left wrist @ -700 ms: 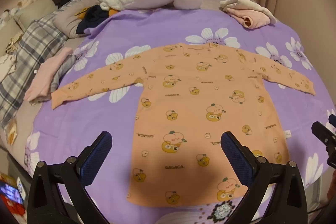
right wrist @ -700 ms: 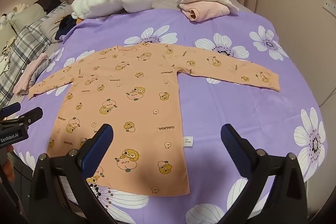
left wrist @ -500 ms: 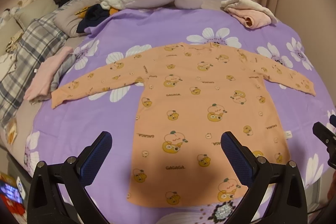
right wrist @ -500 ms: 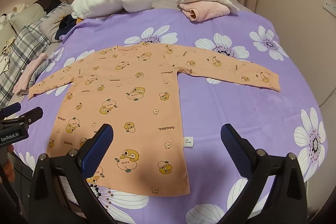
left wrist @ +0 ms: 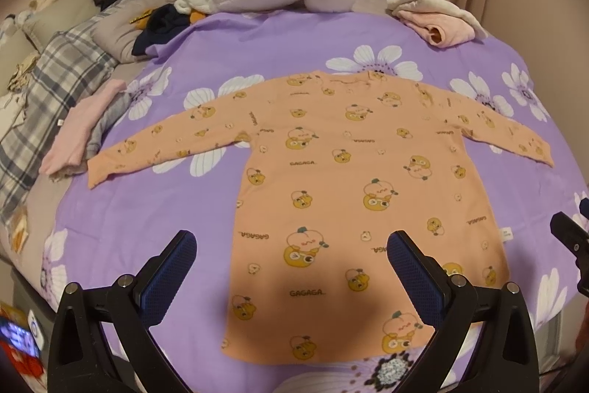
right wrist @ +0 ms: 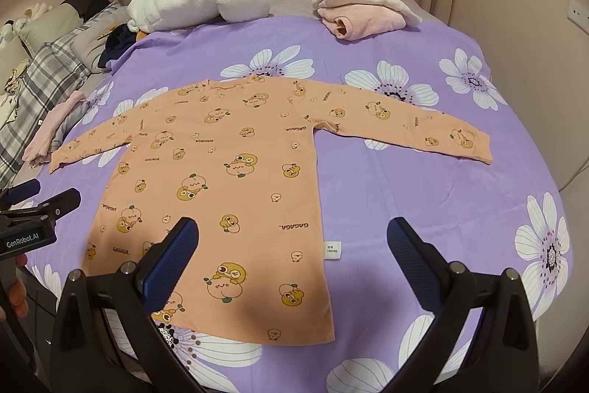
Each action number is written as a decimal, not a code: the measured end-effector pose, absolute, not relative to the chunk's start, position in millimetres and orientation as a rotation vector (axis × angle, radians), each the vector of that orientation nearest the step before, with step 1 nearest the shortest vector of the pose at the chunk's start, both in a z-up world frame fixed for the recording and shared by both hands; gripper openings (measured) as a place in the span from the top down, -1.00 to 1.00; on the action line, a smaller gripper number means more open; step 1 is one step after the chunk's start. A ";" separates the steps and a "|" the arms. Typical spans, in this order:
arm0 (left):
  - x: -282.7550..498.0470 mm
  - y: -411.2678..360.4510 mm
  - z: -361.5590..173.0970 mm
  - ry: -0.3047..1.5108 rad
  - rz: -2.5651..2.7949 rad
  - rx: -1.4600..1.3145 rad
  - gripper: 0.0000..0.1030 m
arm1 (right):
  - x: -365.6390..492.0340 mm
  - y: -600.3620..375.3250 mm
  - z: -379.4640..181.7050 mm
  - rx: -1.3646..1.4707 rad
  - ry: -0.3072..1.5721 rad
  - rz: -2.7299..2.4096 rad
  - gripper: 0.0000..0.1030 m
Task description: Fold small clothes
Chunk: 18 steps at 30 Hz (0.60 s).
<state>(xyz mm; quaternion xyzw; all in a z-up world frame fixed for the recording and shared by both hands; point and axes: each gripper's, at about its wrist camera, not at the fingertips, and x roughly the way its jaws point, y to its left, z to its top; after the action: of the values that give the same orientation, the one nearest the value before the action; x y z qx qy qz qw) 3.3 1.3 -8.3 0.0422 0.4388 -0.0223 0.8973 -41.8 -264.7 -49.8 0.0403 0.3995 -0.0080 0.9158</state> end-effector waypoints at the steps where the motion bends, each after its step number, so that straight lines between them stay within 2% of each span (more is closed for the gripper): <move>1: 3.1 1.1 -8.7 0.909 -0.046 0.090 -0.98 | -41.8 -265.0 -50.0 0.086 0.820 -0.014 -0.99; 10: 1.0 -0.9 -8.0 0.873 -0.049 0.113 -0.98 | -46.1 -261.2 -43.6 0.080 0.819 -0.011 -0.99; 18: 0.3 -1.4 -7.4 0.868 -0.052 0.102 -0.98 | -45.9 -260.9 -44.0 0.079 0.902 -0.009 -1.00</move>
<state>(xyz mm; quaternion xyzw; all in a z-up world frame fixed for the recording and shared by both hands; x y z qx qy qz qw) 0.3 -1.4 -7.4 0.0492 0.4201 -0.0251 0.9058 -45.9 -260.9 -44.0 0.0380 0.4357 -0.0045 0.8993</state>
